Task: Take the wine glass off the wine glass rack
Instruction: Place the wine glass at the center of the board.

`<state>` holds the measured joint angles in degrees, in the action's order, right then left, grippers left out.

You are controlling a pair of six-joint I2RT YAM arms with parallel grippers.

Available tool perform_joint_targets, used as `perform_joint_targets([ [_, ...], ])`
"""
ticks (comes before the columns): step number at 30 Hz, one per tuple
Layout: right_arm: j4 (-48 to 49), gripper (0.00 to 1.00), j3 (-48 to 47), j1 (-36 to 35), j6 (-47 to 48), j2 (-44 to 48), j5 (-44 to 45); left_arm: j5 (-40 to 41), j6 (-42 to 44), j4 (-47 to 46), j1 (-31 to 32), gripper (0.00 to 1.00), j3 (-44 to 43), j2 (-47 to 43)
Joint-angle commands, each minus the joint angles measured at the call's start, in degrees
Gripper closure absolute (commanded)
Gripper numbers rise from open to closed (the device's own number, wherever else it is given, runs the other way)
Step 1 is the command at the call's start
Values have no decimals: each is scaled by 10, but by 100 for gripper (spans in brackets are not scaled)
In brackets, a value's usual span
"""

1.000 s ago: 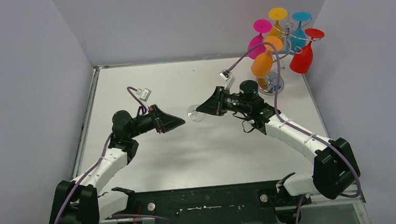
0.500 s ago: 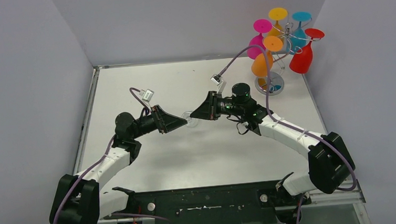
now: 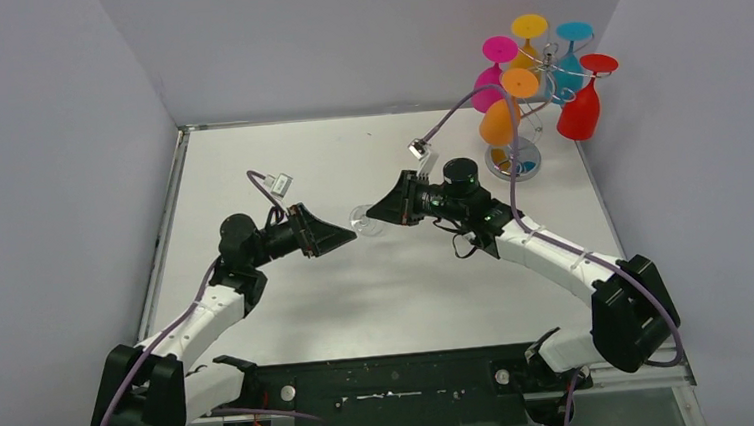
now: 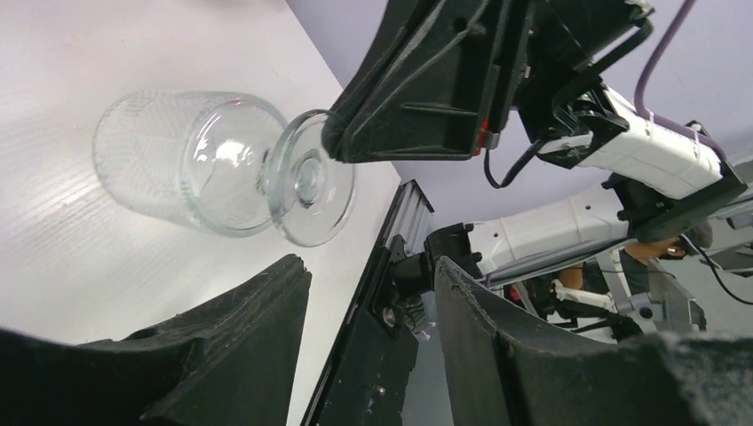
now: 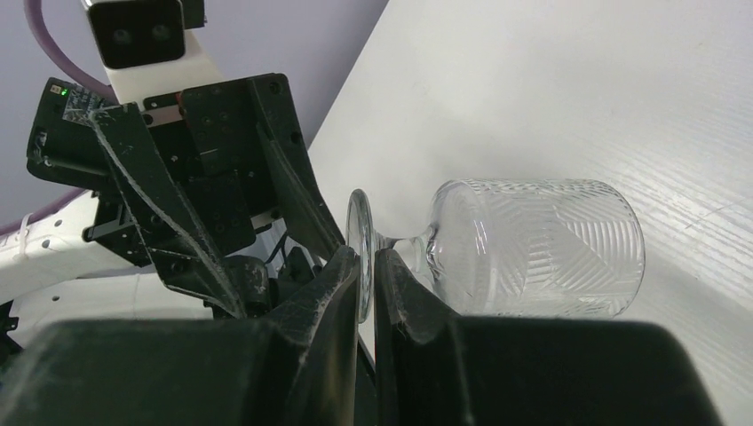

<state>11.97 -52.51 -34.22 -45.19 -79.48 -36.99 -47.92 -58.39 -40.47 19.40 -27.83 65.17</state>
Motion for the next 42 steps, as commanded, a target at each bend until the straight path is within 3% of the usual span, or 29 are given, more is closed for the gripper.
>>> perform_joint_targets([
  [1,55,100,-29,-4,13,43,31,29,63,82,1,47,-24,-17],
  [6,69,100,-28,-4,5,39,10,41,87,116,1,46,-38,-12],
  [16,140,100,-20,-6,-37,16,-55,2,-42,-102,2,61,-14,40],
  [22,142,100,-18,-10,-38,7,-66,-2,-76,-153,2,67,-3,45],
  [28,143,100,-23,-17,-36,-6,-82,-3,-85,-162,2,82,-3,39],
  [32,154,100,-26,-22,-42,-14,-92,-5,-85,-162,2,100,-3,40],
  [36,152,100,-26,-22,-38,-15,-98,-6,-80,-157,2,100,-2,36],
  [39,138,82,-28,-23,-28,-14,-102,-7,-69,-142,2,100,-6,28],
  [42,130,71,-27,-22,-19,-13,-110,-8,-44,-109,2,100,-12,16],
])
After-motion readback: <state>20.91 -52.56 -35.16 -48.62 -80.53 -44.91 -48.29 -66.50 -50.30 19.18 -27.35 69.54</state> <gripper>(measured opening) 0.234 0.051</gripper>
